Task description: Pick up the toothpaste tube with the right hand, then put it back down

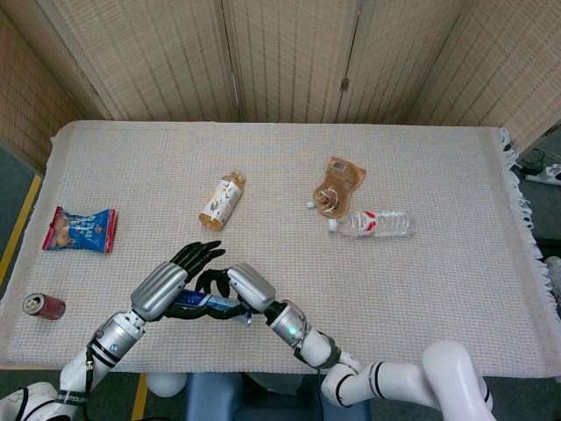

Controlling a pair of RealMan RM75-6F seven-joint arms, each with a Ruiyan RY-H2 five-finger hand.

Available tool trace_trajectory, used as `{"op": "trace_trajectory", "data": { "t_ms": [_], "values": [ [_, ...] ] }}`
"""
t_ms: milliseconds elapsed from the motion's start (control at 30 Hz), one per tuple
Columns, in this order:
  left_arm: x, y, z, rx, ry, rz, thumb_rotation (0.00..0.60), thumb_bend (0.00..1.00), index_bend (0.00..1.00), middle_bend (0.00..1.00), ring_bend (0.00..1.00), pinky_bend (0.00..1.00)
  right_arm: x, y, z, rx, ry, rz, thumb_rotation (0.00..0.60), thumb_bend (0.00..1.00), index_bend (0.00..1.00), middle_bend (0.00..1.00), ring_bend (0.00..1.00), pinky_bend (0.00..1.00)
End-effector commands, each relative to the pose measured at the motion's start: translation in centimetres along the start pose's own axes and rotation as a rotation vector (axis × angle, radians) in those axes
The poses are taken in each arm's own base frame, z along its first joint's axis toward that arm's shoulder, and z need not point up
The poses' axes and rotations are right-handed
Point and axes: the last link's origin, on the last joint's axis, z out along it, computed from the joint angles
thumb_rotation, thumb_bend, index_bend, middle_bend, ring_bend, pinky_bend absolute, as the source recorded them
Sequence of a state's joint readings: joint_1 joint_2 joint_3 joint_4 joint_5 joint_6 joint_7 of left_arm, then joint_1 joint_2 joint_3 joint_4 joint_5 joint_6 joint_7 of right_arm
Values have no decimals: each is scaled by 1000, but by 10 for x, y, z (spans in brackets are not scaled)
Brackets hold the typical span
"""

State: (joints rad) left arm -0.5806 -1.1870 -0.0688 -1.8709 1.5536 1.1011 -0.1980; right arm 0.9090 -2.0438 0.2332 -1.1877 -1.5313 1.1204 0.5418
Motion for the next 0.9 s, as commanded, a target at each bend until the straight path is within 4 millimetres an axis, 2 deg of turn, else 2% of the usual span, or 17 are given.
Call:
{"op": "trace_trajectory", "data": {
  "t_ms": [33, 333, 533, 700, 900],
  "values": [
    [1, -1, 0, 4, 6, -1, 0, 115, 0, 35, 0, 0, 1, 2, -2, -2, -6, -13, 600, 952, 775, 694, 724, 626],
    [13, -13, -10, 38, 57, -8, 0, 116, 0, 35, 0, 0, 19, 20, -19, -41, -31, -79, 600, 952, 775, 694, 735, 626],
    [21, -28, -22, 86, 105, 7, 0, 117, 0, 35, 0, 0, 46, 44, -36, -130, -105, -232, 600, 952, 774, 672, 703, 616],
    [28, -42, -29, 132, 163, 49, 0, 119, 0, 35, 0, 0, 58, 61, -44, -220, -190, -331, 600, 951, 713, 611, 655, 555],
    [28, -52, -36, 178, 183, 68, 0, 119, 0, 34, 0, 0, 60, 76, -45, -280, -262, -456, 600, 952, 607, 519, 587, 460]
  ]
}}
